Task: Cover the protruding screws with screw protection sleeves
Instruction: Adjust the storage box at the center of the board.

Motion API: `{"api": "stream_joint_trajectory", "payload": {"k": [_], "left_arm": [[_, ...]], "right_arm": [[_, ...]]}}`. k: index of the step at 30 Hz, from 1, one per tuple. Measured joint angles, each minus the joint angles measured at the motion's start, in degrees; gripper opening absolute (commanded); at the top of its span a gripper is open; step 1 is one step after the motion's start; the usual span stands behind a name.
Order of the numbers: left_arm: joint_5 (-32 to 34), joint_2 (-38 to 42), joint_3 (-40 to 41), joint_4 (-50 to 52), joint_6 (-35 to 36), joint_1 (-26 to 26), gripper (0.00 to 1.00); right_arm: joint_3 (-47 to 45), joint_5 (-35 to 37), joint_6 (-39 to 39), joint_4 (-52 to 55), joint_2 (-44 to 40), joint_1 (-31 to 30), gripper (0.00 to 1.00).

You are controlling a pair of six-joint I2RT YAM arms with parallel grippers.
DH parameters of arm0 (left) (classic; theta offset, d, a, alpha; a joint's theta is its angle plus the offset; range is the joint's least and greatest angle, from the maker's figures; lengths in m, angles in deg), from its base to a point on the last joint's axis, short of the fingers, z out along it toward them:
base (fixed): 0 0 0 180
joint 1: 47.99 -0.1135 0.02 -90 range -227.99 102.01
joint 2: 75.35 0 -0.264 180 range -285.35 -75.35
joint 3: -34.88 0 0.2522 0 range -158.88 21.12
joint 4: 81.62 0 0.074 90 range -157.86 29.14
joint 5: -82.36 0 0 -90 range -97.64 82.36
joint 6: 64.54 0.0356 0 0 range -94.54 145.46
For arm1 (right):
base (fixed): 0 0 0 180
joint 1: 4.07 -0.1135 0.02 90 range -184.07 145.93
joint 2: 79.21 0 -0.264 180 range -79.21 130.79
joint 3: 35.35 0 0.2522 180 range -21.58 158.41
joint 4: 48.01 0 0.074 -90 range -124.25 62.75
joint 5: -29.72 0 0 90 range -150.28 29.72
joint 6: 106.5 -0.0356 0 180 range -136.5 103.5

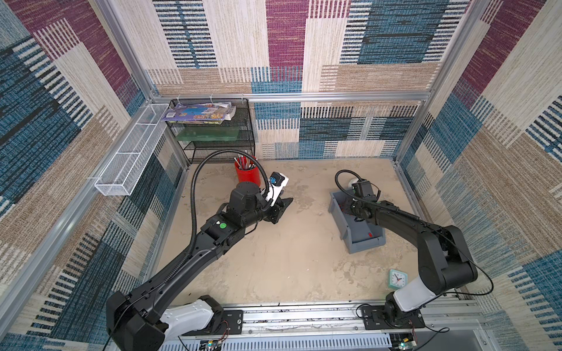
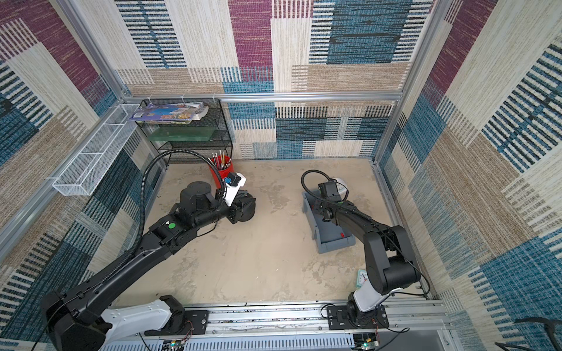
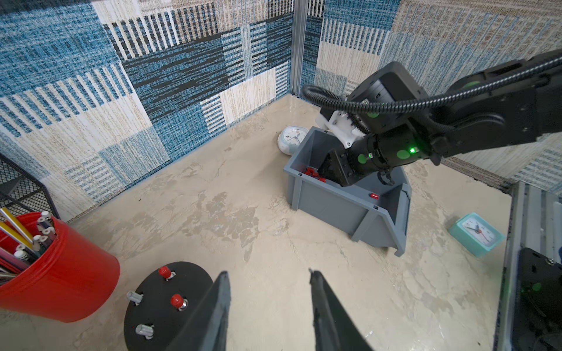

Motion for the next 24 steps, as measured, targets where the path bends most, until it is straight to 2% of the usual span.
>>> {"api": "stream_joint_trajectory", "payload": {"k": [10, 16, 24], "left_arm": [[0.96, 0.11, 0.11, 0.07, 0.39, 0.11, 0.43], [0.98, -0.04, 0.11, 0.09, 0.83, 0.11, 0.43], [1.14, -0.33, 0.15, 0.11, 1.25, 0.11, 0.43]], "right_arm": [[-0.35, -2.25, -2.54, -9.84, 3.96, -0.20, 0.15], [-0.48, -0.90, -2.05, -7.67, 2.29, -1.29, 0.16], [1.44, -4.13, -2.78, -4.04, -0.55, -1.99, 0.17]]}}
